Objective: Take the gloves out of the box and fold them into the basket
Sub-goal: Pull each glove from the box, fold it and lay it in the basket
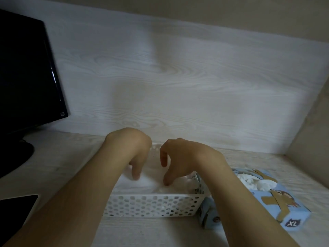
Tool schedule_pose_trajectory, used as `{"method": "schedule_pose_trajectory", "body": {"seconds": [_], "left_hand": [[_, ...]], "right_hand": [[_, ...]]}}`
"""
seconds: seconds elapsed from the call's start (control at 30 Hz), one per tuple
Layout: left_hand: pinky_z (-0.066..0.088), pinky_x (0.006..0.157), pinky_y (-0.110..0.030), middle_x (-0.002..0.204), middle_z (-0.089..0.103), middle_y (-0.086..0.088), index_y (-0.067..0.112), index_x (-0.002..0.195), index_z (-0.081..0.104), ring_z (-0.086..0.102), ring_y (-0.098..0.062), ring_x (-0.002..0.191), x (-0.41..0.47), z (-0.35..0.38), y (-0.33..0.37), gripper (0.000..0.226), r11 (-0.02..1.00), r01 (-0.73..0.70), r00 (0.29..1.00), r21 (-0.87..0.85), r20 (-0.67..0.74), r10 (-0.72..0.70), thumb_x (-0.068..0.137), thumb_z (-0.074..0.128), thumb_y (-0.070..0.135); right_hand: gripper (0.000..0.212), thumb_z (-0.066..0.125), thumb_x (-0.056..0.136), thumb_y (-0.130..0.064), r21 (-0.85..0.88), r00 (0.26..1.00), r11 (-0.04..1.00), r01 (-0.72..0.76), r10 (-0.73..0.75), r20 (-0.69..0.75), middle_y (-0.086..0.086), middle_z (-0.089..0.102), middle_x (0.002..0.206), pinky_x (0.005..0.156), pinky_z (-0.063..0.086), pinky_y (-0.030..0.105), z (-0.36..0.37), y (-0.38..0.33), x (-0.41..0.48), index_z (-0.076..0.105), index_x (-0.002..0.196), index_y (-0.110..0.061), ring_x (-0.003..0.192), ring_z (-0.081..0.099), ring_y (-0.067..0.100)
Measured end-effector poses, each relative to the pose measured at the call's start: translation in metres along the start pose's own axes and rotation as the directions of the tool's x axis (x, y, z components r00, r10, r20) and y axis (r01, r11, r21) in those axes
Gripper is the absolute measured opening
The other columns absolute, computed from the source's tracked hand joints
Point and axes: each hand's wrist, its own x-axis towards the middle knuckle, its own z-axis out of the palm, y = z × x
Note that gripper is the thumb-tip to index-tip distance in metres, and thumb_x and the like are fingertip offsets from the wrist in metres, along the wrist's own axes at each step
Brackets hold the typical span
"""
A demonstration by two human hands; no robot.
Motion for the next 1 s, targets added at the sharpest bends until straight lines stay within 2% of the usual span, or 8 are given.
{"method": "schedule_pose_trajectory", "body": {"seconds": [0.07, 0.17, 0.3, 0.43, 0.53, 0.63, 0.87, 1.0], "left_hand": [[0.061, 0.076, -0.032, 0.103, 0.071, 0.001, 0.019, 0.126, 0.066, 0.073, -0.017, 0.095, -0.004, 0.002, 0.007, 0.059, 0.999, -0.021, 0.998, -0.046, 0.051, 0.023, 0.076, 0.094, 0.033], [0.061, 0.089, -0.035, 0.099, 0.072, 0.004, 0.019, 0.120, 0.062, 0.069, -0.013, 0.079, -0.001, 0.006, 0.014, 0.060, 1.000, -0.019, 0.996, 0.000, 0.084, 0.019, 0.073, 0.095, 0.036], [0.061, 0.091, -0.037, 0.088, 0.071, 0.004, 0.018, 0.093, 0.061, 0.068, -0.012, 0.068, 0.003, 0.008, 0.016, 0.046, 0.997, -0.009, 0.991, 0.072, 0.134, -0.001, 0.071, 0.096, 0.038], [0.061, 0.085, -0.033, 0.089, 0.073, 0.004, 0.015, 0.099, 0.068, 0.068, -0.013, 0.070, 0.001, 0.007, 0.017, 0.045, 0.998, -0.011, 0.995, 0.066, 0.098, 0.004, 0.071, 0.097, 0.035], [0.062, 0.083, -0.035, 0.086, 0.068, 0.000, 0.017, 0.096, 0.060, 0.071, -0.018, 0.080, -0.002, 0.006, 0.021, 0.035, 0.998, -0.056, 0.998, 0.043, -0.024, 0.057, 0.081, 0.090, 0.023], [0.062, 0.071, -0.033, 0.081, 0.064, -0.002, 0.019, 0.106, 0.061, 0.069, -0.016, 0.067, 0.000, 0.007, 0.028, 0.019, 0.993, -0.112, 0.970, 0.031, -0.212, 0.117, 0.093, 0.074, 0.012], [0.043, 0.064, -0.032, 0.099, 0.061, -0.003, 0.026, 0.103, 0.068, 0.060, -0.023, 0.080, 0.004, 0.017, 0.066, 0.013, 0.963, -0.270, 0.768, 0.005, -0.602, 0.218, 0.098, 0.056, 0.022], [0.051, 0.072, -0.038, 0.102, 0.063, -0.001, 0.024, 0.101, 0.063, 0.062, -0.027, 0.088, -0.008, 0.027, 0.096, 0.012, 0.923, -0.380, 0.672, -0.064, -0.704, 0.229, 0.098, 0.052, 0.021]], "right_hand": [[0.037, 0.081, 0.084, -0.017, 0.013, 0.999, 1.000, 0.014, -0.014, -0.030, 0.000, 0.068, 0.112, 0.064, 0.057, 0.030, 0.002, 0.002, 0.004, 0.071, 0.120, -0.023, 0.085, 0.068, 0.016], [0.044, 0.066, 0.087, -0.005, 0.083, 0.994, 0.996, 0.036, -0.027, -0.104, 0.005, 0.070, 0.110, 0.066, 0.058, 0.030, 0.001, 0.009, 0.010, 0.071, 0.126, -0.024, 0.087, 0.071, 0.020], [0.031, 0.070, 0.086, -0.005, 0.081, 0.962, 0.997, 0.008, 0.015, -0.273, 0.004, 0.066, 0.110, 0.078, 0.062, 0.039, 0.007, 0.020, 0.019, 0.076, 0.110, -0.023, 0.092, 0.070, 0.025], [0.025, 0.078, 0.085, -0.009, 0.024, 0.937, 0.999, -0.036, 0.042, -0.348, 0.006, 0.065, 0.113, 0.081, 0.060, 0.041, 0.012, 0.021, 0.019, 0.074, 0.106, -0.021, 0.096, 0.069, 0.028], [0.032, 0.070, 0.085, -0.002, 0.029, 0.944, 1.000, -0.006, 0.015, -0.329, 0.005, 0.062, 0.117, 0.078, 0.057, 0.039, 0.007, 0.020, 0.013, 0.073, 0.110, -0.021, 0.101, 0.066, 0.027], [0.031, 0.064, 0.084, -0.001, 0.099, 0.939, 0.995, 0.019, 0.016, -0.344, 0.004, 0.063, 0.113, 0.080, 0.061, 0.041, -0.001, 0.023, 0.005, 0.075, 0.105, -0.021, 0.098, 0.067, 0.027], [0.029, 0.060, 0.081, -0.008, 0.239, 0.874, 0.970, -0.040, 0.149, -0.463, -0.001, 0.064, 0.097, 0.076, 0.061, 0.041, 0.005, 0.067, -0.032, 0.065, 0.097, -0.031, 0.087, 0.064, 0.019], [0.019, 0.061, 0.085, -0.010, 0.403, 0.776, 0.915, -0.027, 0.273, -0.568, -0.002, 0.068, 0.079, 0.063, 0.055, 0.031, 0.019, 0.096, -0.055, 0.066, 0.094, -0.025, 0.075, 0.064, 0.013]]}}
